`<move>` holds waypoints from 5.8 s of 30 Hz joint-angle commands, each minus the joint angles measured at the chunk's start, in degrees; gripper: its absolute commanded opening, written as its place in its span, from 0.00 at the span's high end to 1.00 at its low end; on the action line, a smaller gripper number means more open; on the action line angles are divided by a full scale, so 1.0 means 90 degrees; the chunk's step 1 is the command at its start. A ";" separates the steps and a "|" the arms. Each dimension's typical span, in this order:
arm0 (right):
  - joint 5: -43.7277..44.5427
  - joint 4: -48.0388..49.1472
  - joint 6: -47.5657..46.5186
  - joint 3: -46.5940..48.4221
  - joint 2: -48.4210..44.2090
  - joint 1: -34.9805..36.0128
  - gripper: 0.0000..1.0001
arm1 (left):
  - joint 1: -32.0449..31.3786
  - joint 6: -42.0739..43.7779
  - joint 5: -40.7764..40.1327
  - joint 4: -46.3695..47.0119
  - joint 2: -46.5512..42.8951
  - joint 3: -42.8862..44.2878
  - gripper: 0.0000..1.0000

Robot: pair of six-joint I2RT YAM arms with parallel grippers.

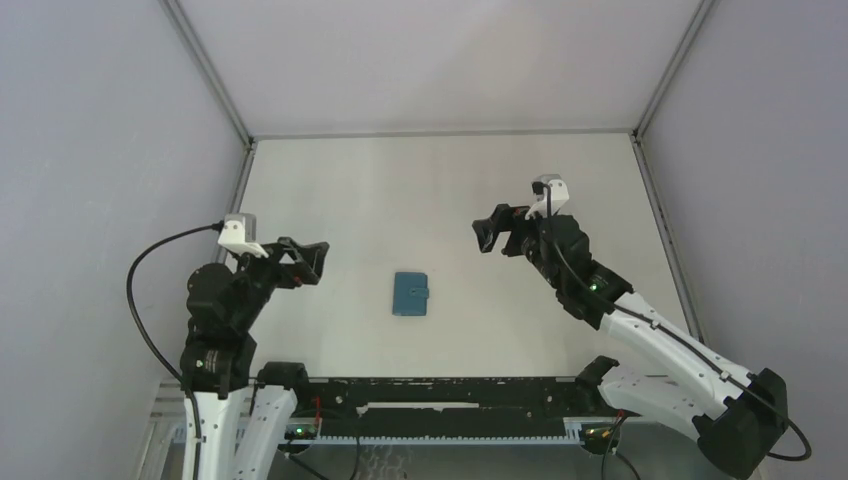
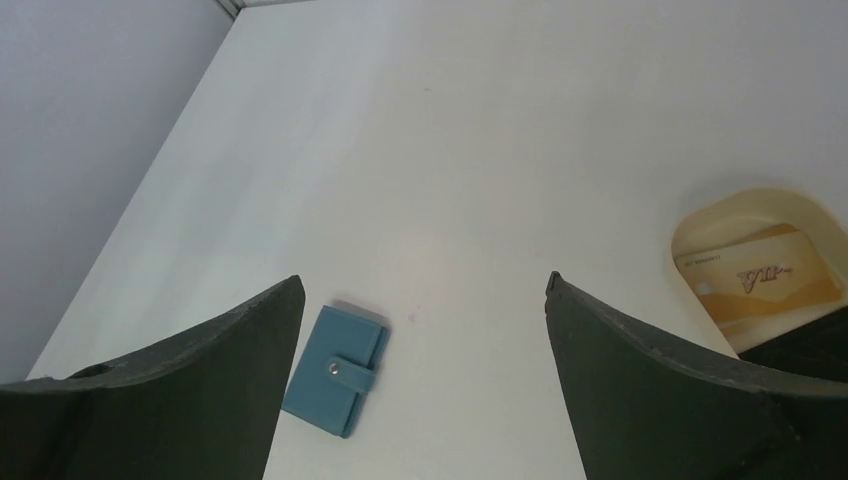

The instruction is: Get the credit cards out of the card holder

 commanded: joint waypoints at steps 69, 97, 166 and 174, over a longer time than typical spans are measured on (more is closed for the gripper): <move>-0.2429 0.1162 -0.0556 0.0996 0.4300 0.1086 0.00 | -0.2122 -0.2817 -0.1431 0.3333 0.4035 -0.2442 0.07; -0.1007 0.0195 -0.0268 0.1909 0.5576 0.1517 0.28 | -0.2747 -0.3004 -0.1318 0.4498 0.5584 -0.2403 0.11; -0.1161 -0.0044 -0.1792 0.1726 0.5644 0.2205 0.64 | -0.3465 -0.2649 -0.0993 0.3951 0.6172 -0.2005 0.69; -0.1005 0.0078 -0.1528 0.1629 0.5475 0.1982 1.00 | -0.3473 -0.2752 -0.1046 0.4166 0.6341 -0.2157 0.71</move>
